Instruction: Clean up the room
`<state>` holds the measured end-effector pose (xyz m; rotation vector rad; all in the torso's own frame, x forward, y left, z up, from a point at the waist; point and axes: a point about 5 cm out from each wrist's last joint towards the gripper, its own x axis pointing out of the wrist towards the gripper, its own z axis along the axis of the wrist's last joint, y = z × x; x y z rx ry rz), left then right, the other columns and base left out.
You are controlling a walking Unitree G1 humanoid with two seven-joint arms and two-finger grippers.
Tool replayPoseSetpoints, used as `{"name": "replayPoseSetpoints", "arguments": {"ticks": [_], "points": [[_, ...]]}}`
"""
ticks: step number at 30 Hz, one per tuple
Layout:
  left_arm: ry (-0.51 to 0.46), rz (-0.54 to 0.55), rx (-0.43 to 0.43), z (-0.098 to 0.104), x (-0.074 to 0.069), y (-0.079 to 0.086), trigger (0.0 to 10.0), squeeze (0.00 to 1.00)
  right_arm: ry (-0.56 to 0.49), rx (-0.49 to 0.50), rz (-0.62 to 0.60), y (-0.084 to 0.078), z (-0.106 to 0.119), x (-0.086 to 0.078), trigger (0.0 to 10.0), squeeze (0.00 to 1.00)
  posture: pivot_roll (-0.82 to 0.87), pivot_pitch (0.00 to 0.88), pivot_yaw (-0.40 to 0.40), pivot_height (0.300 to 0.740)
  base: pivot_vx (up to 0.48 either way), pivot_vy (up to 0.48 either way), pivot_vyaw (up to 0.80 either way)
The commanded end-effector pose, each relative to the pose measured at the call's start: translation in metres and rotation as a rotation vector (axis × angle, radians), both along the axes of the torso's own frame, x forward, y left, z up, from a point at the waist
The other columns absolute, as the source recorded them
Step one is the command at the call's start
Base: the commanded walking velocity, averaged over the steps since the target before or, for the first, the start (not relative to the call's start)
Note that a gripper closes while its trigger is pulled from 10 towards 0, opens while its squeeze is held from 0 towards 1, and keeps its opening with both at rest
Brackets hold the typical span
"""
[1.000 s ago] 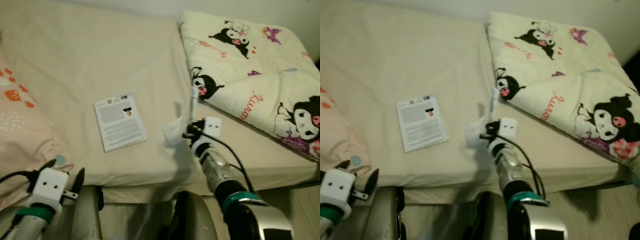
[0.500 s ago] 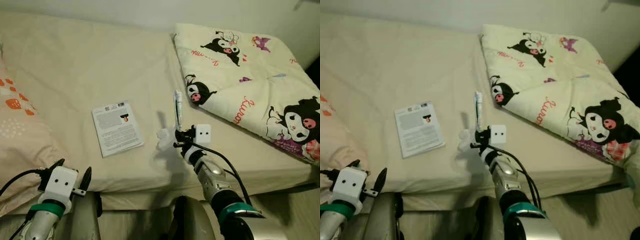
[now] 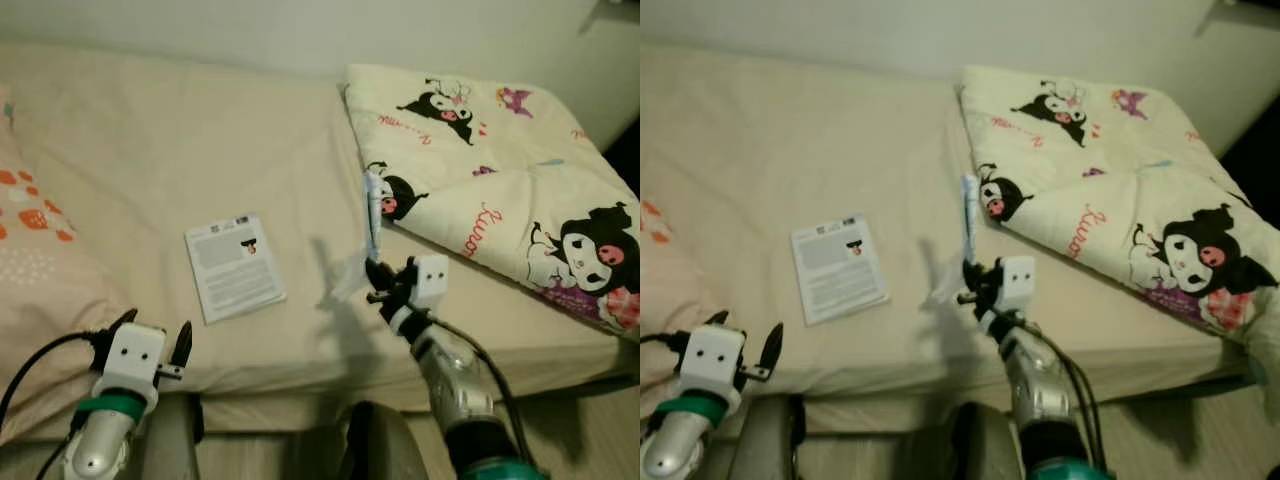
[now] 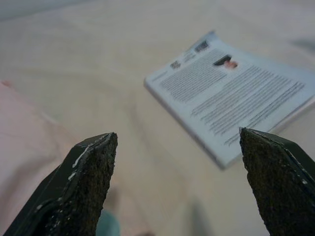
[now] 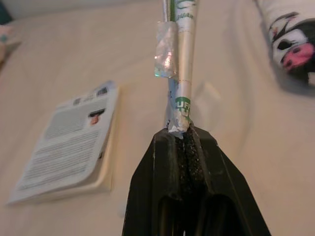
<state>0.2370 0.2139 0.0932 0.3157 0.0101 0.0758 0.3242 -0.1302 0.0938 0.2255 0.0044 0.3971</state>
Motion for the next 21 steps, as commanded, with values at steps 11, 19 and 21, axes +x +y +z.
{"name": "replayPoseSetpoints", "arguments": {"ticks": [11,19,21], "points": [[0.088,0.101,-0.069,-0.013,0.013,-0.004,10.0,0.0,0.056,-0.014,-0.032,0.008,-0.004,-0.015,10.0,0.0,0.16,0.0,-0.14,0.548,0.0,0.0,0.0],[0.031,0.094,-0.083,-0.001,0.021,-0.011,10.0,0.0,0.051,-0.031,-0.057,0.006,-0.004,-0.017,10.0,0.0,0.16,0.0,-0.145,0.548,0.0,0.0,0.0],[0.013,0.05,-0.06,0.006,0.028,-0.017,10.0,0.0,0.073,-0.03,-0.137,-0.002,-0.007,-0.012,10.0,0.0,0.16,0.0,-0.141,0.558,0.0,0.0,0.0]]}}
